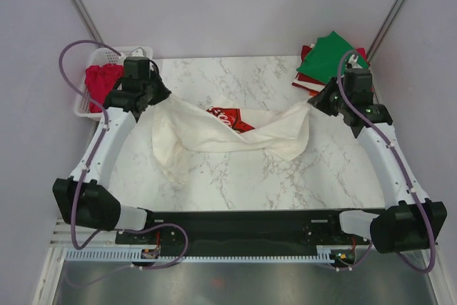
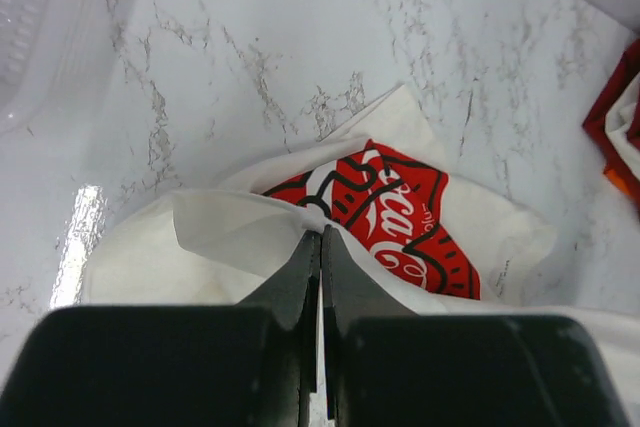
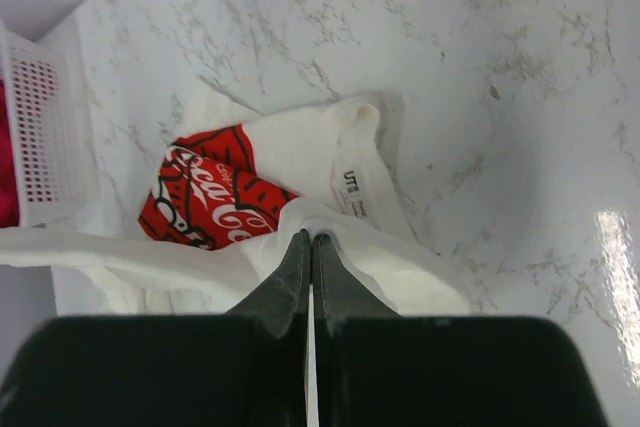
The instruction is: Fold and stack the t-shirts
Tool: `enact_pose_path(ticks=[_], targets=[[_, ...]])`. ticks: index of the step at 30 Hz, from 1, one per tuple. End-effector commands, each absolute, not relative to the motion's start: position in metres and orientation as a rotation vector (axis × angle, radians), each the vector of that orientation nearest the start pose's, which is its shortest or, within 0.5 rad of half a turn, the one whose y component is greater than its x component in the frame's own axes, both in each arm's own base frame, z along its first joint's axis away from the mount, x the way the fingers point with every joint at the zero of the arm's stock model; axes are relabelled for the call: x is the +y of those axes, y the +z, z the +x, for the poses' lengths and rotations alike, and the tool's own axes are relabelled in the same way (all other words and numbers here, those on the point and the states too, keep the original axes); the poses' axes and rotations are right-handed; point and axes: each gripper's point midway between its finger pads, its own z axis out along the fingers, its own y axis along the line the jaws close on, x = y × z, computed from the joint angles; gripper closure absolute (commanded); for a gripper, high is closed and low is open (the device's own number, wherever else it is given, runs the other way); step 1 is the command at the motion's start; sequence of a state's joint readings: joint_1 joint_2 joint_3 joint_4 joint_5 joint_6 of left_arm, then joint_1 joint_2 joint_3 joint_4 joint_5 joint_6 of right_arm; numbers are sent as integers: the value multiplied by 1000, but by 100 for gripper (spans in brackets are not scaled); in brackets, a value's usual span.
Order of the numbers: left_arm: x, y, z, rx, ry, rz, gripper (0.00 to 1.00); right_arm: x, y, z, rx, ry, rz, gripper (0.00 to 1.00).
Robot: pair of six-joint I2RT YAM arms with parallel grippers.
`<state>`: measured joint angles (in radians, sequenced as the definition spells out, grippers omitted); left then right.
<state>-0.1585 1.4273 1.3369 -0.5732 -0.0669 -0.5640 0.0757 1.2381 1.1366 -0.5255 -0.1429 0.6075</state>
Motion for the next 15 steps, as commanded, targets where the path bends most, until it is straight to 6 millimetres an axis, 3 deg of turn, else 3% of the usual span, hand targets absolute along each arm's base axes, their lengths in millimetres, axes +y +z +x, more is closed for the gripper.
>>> enact_pose_path(ticks=[1, 3, 4, 7, 8, 9, 10, 11, 12, 13, 14, 15], targets=[[-68, 282, 372, 2138, -309, -413, 98, 80, 317, 358, 1994, 613, 457, 100], [-63, 321, 357, 2055, -314, -392, 98, 77, 340, 352, 1964, 602, 447, 100], [-60, 334, 350, 2029, -313, -386, 98, 74, 371, 349, 1903, 601, 435, 100], [-55, 384, 321, 1929, -329, -355, 98, 68, 413, 335, 1825, 595, 427, 100], [-54, 404, 311, 1886, -338, -335, 98, 62, 444, 325, 1749, 581, 421, 100], [-54, 418, 301, 1851, -353, -318, 98, 58, 454, 317, 1731, 566, 431, 100], [-51, 437, 285, 1796, -363, -309, 98, 54, 481, 304, 1665, 558, 419, 100], [-48, 461, 270, 1732, -374, -301, 98, 45, 496, 292, 1612, 524, 439, 100], [-46, 472, 258, 1706, -379, -294, 98, 42, 504, 282, 1597, 514, 442, 100], [-45, 484, 247, 1673, -386, -285, 98, 31, 524, 267, 1530, 482, 466, 100], [-41, 512, 223, 1591, -402, -271, 98, 24, 537, 248, 1480, 459, 475, 100], [-41, 521, 211, 1566, -417, -256, 98, 11, 544, 236, 1439, 411, 521, 100]])
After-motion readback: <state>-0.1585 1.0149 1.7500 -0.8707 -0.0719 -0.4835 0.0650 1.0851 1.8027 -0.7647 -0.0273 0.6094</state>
